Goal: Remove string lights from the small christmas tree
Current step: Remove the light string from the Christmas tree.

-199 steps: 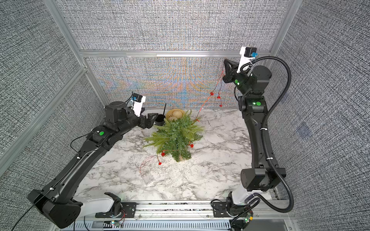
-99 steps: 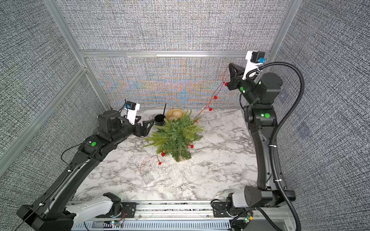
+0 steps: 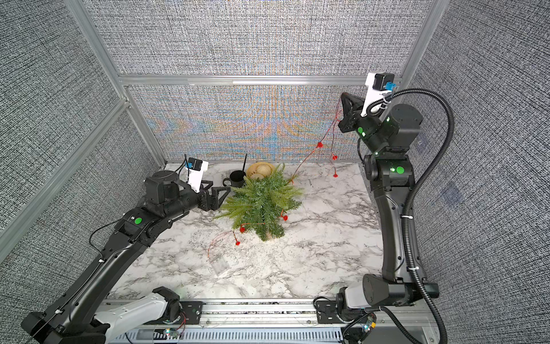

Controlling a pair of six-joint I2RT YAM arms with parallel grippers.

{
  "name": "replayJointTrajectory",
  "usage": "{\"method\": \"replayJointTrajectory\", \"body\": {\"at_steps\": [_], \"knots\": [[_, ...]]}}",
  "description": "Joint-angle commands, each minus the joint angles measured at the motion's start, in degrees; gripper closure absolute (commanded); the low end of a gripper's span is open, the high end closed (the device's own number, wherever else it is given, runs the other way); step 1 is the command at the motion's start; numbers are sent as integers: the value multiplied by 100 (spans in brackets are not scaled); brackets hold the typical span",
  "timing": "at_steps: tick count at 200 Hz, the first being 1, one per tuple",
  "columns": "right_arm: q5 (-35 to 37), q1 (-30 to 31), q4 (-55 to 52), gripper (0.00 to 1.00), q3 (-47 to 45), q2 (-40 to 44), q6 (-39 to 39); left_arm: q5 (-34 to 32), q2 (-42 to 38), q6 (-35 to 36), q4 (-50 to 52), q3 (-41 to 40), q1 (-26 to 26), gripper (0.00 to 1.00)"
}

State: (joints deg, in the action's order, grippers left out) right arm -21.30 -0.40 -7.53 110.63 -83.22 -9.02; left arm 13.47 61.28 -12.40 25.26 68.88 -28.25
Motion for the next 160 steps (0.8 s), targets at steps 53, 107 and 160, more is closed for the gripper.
{"method": "replayJointTrajectory", "body": {"at_steps": [53, 107, 160], "knots": [[32, -1, -318, 100, 914, -484, 172, 82, -37, 56, -134, 29, 8, 18], [553, -158, -669, 100, 599, -210, 691, 96, -99, 160, -111, 11, 11, 18], [948, -607, -721, 100, -678, 305, 744, 146, -55, 200, -93, 63, 12, 18]]}}
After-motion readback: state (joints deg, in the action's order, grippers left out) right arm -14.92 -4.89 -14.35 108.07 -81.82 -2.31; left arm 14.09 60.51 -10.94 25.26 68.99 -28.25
